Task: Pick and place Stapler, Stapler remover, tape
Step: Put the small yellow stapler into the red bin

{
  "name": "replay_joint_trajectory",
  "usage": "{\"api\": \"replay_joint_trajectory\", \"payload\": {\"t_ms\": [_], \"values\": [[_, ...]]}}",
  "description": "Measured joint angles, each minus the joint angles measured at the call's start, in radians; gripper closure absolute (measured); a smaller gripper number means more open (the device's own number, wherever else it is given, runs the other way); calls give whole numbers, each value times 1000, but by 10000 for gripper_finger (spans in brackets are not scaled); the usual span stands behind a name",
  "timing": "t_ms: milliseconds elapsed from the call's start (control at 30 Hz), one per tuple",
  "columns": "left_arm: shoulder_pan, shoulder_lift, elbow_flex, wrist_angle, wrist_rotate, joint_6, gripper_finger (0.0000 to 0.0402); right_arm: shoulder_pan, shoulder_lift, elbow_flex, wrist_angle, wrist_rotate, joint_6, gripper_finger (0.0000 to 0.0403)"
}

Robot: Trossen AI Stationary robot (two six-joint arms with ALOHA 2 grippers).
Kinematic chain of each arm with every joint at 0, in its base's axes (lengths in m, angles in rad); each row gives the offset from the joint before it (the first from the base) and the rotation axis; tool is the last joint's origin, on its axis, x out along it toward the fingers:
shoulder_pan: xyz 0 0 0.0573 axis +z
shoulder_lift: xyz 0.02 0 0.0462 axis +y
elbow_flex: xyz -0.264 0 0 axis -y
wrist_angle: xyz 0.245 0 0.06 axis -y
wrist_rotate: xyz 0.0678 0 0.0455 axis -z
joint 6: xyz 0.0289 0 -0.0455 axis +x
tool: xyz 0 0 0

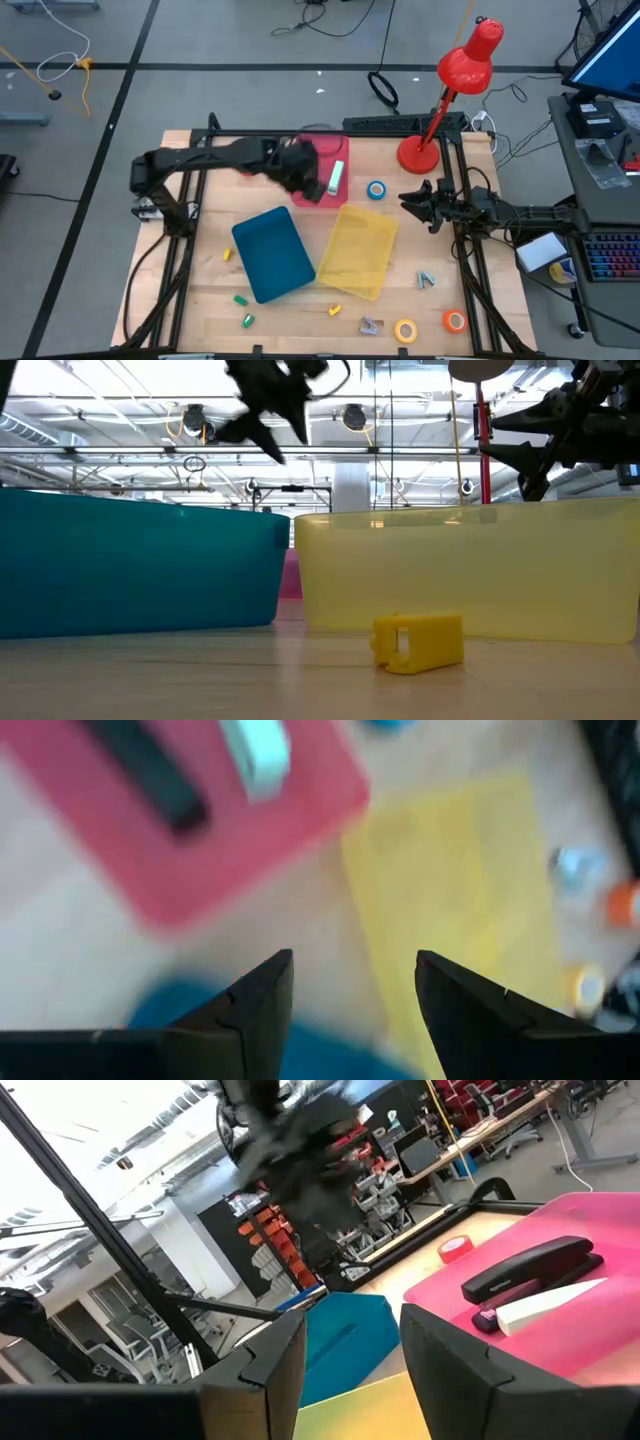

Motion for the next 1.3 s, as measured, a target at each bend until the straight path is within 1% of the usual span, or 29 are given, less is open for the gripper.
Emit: {"api": "replay_joint_trajectory", "payload": {"t_ms": [133,267,367,400,467,533,600,700,800,867,967,1100,1200,1300], "values": [[-140,-61,0,-218,0,-203,192,0,1,0,-4,2,-1,245],[-285,-94,0,-429,-6,-420,192,0,1,0,-9,3,2,245],[-399,-96,0,-582,-74,-578,192,0,1,0,-9,3,2,245],[-435,-96,-6,-591,-90,-624,192,0,1,0,-10,3,2,245],[-488,-104,-43,-560,-106,-671,192,0,1,0,-8,3,2,245],[-538,-111,-77,-557,-94,-741,192,0,1,0,-9,3,2,245],[-574,-115,-123,-592,-51,-794,192,0,1,0,-9,3,2,245],[-635,-122,-212,-585,-4,-869,192,0,1,0,-8,1,3,245],[-690,-148,-294,-561,10,-939,192,0,1,0,-8,0,11,245],[-722,-179,-353,-511,4,-988,192,0,1,0,-8,-1,14,245],[-746,-240,-438,-434,-5,-1043,192,0,1,0,-9,-1,14,245],[-763,-324,-543,-360,-61,-1089,192,0,1,0,-9,-1,11,245],[-759,-368,-614,-318,-74,-1084,192,0,1,0,-8,-1,11,245],[-752,-397,-681,-261,-79,-1044,192,0,1,0,-9,-1,11,245]]}}
